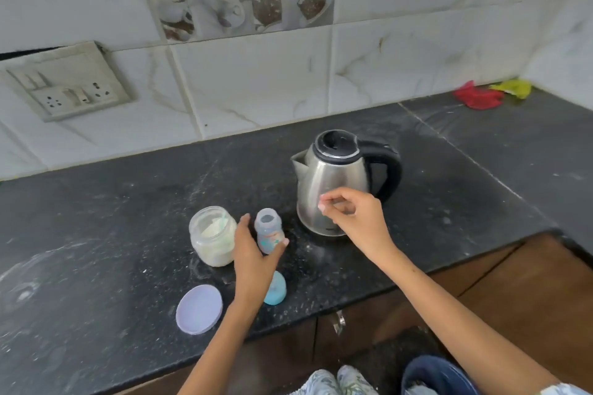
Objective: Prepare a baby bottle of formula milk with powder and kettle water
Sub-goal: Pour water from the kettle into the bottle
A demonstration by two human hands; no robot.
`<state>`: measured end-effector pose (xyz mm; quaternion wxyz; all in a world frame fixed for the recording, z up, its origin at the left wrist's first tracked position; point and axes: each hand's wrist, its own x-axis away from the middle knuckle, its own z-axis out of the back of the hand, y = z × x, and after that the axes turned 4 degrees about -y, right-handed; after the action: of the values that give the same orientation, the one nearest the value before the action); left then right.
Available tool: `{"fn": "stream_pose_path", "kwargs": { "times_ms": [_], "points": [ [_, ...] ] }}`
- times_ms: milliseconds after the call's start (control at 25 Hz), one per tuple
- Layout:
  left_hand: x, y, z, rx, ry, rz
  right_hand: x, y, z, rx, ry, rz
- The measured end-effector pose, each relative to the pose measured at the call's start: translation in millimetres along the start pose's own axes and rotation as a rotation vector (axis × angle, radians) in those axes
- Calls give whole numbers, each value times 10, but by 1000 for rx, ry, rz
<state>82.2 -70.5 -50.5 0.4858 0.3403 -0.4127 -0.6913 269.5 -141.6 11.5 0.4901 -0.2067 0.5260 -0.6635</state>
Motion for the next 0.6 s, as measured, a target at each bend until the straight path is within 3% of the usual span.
{"fn": "stream_pose_path", "kwargs": {
  "times_ms": [200, 320, 440, 600],
  "points": [
    [-259, 19, -131, -49, 22, 39, -188, -24, 561, 29, 211, 178],
    [-306, 8, -159, -42, 69, 26, -416, 65, 825, 232, 275, 370],
    [-326, 1, -186, -3, 96, 47, -624, 235, 991, 351, 194, 390],
    [-334, -14, -246, 20, 123, 57, -860, 384, 1084, 289, -19, 273]
  ]
}}
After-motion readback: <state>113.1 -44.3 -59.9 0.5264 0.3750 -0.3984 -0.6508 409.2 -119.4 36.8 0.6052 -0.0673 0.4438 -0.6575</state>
